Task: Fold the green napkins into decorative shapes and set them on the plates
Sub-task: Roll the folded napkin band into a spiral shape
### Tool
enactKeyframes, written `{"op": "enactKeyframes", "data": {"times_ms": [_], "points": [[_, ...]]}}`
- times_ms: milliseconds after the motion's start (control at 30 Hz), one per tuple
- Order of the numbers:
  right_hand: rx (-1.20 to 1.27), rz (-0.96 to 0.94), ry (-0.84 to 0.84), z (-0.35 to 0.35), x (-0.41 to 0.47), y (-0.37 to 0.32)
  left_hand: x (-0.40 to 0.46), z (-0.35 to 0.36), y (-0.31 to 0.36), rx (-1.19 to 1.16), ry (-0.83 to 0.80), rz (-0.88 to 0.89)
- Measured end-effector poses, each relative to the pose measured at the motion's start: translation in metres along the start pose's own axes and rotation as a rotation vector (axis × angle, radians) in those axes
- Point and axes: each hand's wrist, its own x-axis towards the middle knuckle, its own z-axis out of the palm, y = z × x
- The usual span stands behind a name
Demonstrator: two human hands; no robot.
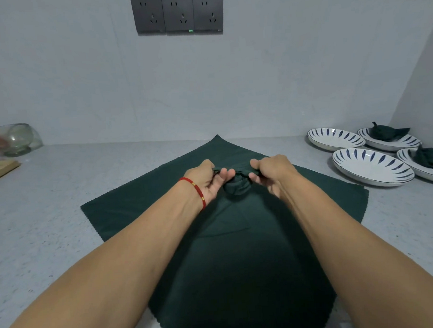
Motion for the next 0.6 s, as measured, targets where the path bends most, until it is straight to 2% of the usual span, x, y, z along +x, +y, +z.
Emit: {"op": "enactKeyframes", "data": {"times_ms": [167, 333, 467, 600], "points": [[0.020, 0.063, -0.055, 0.000, -0.006, 0.028, -0.005, -0.005, -0.021, 0.305, -0.035, 0.016], [-0.047, -0.025, -0.025, 0.003, -0.006, 0.033, -0.012, -0.003, -0.017, 0.453, -0.091, 0.062], [-0.216, -0.120, -0.061, 0.002, -0.006, 0.033, -0.008, -0.001, -0.017, 0.624, -0.109, 0.088], [-0.251, -0.200, 0.026, 0.005, -0.009, 0.034, -0.003, -0.004, -0.027, 0.761, -0.045, 0.266]]}}
